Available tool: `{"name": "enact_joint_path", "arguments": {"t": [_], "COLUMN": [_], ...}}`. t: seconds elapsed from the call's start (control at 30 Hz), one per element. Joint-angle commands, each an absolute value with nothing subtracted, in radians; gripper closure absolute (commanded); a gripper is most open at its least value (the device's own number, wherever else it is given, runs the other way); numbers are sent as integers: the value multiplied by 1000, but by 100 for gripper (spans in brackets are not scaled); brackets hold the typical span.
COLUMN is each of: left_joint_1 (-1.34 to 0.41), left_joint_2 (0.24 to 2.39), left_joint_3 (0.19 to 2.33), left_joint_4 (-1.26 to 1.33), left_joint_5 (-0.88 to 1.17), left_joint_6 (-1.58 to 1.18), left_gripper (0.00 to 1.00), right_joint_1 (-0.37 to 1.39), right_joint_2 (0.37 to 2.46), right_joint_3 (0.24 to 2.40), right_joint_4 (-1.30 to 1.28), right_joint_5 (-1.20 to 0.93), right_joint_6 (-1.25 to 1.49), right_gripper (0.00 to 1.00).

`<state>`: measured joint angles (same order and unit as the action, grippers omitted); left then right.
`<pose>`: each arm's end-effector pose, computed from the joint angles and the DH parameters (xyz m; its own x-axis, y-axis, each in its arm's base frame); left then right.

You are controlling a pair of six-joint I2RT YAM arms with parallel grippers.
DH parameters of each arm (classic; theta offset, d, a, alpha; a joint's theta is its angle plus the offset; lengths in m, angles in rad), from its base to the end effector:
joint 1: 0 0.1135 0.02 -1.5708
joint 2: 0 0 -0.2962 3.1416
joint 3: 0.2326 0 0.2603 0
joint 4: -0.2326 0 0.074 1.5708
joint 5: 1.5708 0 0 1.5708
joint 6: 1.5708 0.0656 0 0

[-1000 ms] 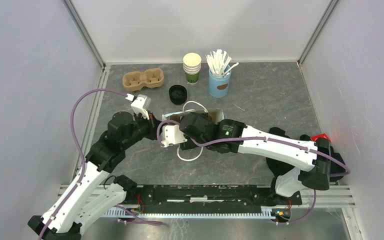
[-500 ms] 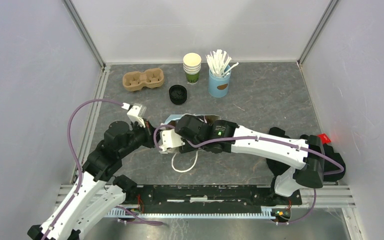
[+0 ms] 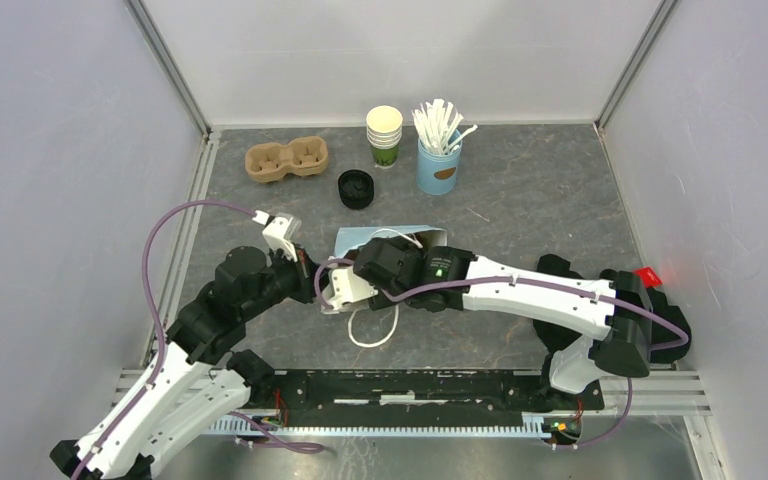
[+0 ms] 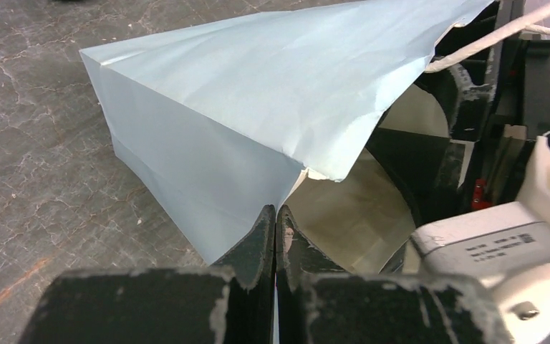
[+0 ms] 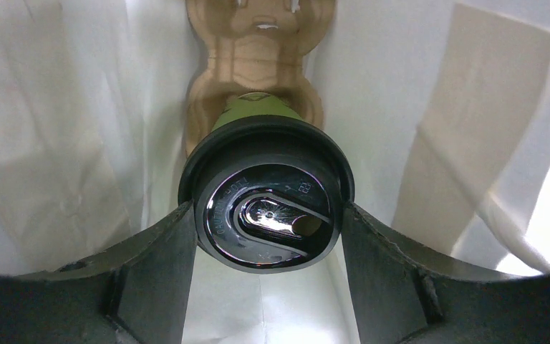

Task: Pack the takeout coffee

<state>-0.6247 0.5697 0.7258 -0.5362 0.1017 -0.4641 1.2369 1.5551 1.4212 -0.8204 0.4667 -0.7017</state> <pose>0.1103 -0.0877 0.3202 -0.5638 -0.1425 -0.8135 0.4540 0.7694 -0.4493 0.1429 0.3220 0.3271 0.2854 -0.9363 -0.2046 -0.7519 -0.0863 -0.6536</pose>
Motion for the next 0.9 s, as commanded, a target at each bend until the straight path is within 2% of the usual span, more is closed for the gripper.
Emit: {"name": "enact_joint_path", "arguments": {"t": [0.0, 0.23, 0.43, 0.77, 0.87], "left_joint_1": [-638, -641, -641, -641, -641], "left_joint_2": [565, 549, 563, 639, 656], "left_joint_3": [716, 728, 770, 861, 893], "left_joint_4": [-548, -561, -603, -645, -671], "left_joint_5": [76, 62, 43, 70, 74], "left_joint_6": [-500, -493, -481, -468, -465], "left_gripper": [98, 98, 98, 98, 98], "right_joint_1": [1240, 1217, 1208, 1215, 1215], "right_joint_2": [1515, 1470, 1468, 1528, 1533], "right_joint_3": [1388, 1297, 1326, 1509, 1492], "right_joint_4": [-744, -626, -618, -733, -749], "right_joint_5": [550, 580, 553, 489, 498], "right_joint_6": [-748, -796, -816, -784, -787], "right_gripper": [80, 81, 81, 80, 81]}}
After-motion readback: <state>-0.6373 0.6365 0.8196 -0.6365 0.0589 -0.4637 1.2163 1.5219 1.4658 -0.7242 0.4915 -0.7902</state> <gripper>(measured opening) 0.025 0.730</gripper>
